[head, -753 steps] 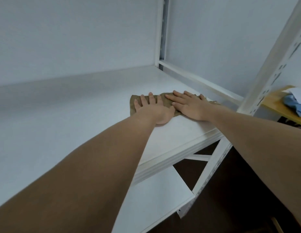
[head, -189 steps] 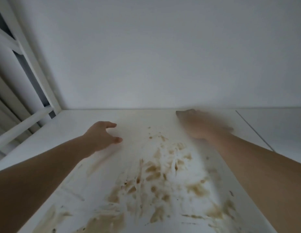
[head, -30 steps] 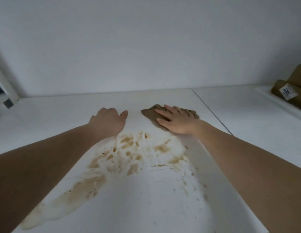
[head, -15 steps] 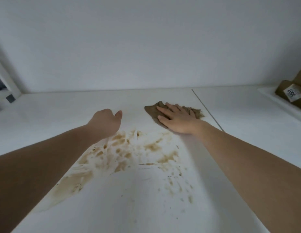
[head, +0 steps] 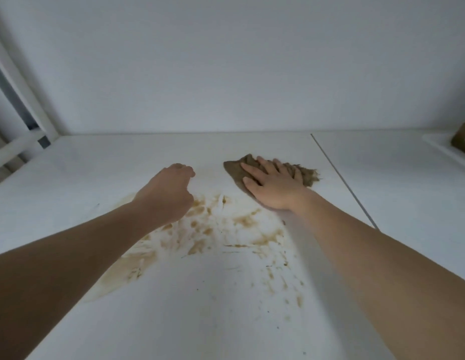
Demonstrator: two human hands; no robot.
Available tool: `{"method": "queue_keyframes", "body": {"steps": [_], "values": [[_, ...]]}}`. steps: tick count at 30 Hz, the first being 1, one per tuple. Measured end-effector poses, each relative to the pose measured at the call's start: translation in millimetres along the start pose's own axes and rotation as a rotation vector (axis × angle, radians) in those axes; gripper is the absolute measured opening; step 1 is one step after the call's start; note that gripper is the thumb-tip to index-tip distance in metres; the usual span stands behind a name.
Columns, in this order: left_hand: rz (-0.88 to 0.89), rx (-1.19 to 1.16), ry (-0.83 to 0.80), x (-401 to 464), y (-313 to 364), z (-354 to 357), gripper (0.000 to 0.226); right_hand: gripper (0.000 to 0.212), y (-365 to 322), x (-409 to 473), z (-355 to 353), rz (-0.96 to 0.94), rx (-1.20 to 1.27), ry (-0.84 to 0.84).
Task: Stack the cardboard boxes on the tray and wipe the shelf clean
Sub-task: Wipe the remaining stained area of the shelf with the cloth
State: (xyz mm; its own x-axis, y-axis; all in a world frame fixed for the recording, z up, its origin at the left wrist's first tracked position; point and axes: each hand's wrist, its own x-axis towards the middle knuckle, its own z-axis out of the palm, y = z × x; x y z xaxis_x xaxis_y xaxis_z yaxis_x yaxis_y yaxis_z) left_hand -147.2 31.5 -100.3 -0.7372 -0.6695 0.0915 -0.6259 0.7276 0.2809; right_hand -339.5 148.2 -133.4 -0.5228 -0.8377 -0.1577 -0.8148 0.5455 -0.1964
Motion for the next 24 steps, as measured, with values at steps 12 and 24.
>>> {"method": "queue_keyframes", "body": {"steps": [12,24], "values": [[-0.088,0.023,-0.067,-22,-47,-32,0.05,0.056,9,-3,-5,0.311,0.038,-0.02],[-0.257,-0.082,-0.178,-49,-101,-56,0.05,0.058,10,-21,-1,0.354,-0.006,-0.017]]}}
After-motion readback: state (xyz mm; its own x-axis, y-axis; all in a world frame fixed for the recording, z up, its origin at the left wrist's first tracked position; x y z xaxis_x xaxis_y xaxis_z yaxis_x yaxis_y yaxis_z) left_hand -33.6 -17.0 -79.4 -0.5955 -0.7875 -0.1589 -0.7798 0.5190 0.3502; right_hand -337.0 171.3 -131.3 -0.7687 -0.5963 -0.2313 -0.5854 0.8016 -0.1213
